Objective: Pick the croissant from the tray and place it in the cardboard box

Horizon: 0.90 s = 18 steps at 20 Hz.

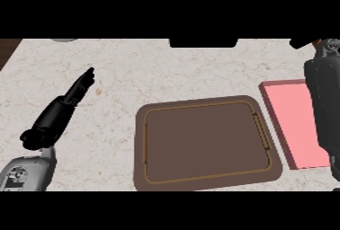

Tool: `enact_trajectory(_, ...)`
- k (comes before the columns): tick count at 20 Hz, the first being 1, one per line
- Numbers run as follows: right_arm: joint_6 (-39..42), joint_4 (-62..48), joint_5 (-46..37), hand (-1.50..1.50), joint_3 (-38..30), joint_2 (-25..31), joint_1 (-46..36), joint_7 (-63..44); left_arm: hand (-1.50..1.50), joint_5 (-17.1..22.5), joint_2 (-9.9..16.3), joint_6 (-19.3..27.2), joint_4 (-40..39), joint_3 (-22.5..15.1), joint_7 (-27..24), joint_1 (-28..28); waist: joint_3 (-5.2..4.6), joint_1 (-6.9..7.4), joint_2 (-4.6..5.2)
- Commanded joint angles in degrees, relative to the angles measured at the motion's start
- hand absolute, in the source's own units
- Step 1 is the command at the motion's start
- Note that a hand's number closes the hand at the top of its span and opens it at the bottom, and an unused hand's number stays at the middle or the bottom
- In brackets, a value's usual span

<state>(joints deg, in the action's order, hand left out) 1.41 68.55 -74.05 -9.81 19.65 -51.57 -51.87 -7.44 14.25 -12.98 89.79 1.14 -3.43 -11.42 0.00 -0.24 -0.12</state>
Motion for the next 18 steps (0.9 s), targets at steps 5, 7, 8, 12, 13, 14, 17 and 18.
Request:
enact_trajectory(5,12.1,-3.9,12.3,1.50,-9.9,5.1,7.4,5.5,0.00,-0.1,0.2,-0.7,-1.0,0.5,-3.2,2.1,0.02,-0.18,0.10)
enact_trajectory(7,18.0,0.8,14.9,1.50,-10.4,6.0,9.9,5.8,0.00,-1.5,-1.2,1.0,1.3,-0.8,-0.9,2.3,0.01,-0.56,-0.20)
enact_trajectory(8,17.0,-0.9,14.0,1.50,-9.5,5.5,9.9,5.5,0.00,-3.4,-3.5,2.8,-0.6,-2.5,-2.4,2.1,0.00,-0.16,0.04)
enact_trajectory(12,26.0,0.0,18.8,1.50,-11.9,8.3,14.3,7.8,0.00,0.2,0.3,-0.7,-0.8,1.5,2.5,-2.9,0.01,-0.51,-0.02)
enact_trajectory(13,26.5,-0.7,19.6,1.50,-13.6,9.5,15.4,7.7,0.00,-0.2,-0.2,-1.0,-1.2,0.8,-0.5,-0.8,0.00,-0.32,0.03)
enact_trajectory(14,28.8,1.4,20.7,1.50,-13.3,7.6,16.0,5.7,0.00,-1.0,0.1,-0.4,0.5,0.8,-0.4,0.5,-0.01,-0.19,-0.09)
enact_trajectory(17,32.0,1.9,26.3,-1.50,-15.3,8.8,17.3,12.2,0.00,0.2,0.6,-1.3,-0.7,2.0,1.6,-3.0,0.02,-0.22,0.01)
enact_trajectory(18,30.1,2.7,27.1,-1.50,-15.4,8.8,17.4,14.4,0.00,-0.6,-0.3,-0.8,-3.2,1.4,-1.3,-2.0,0.00,-0.10,0.10)
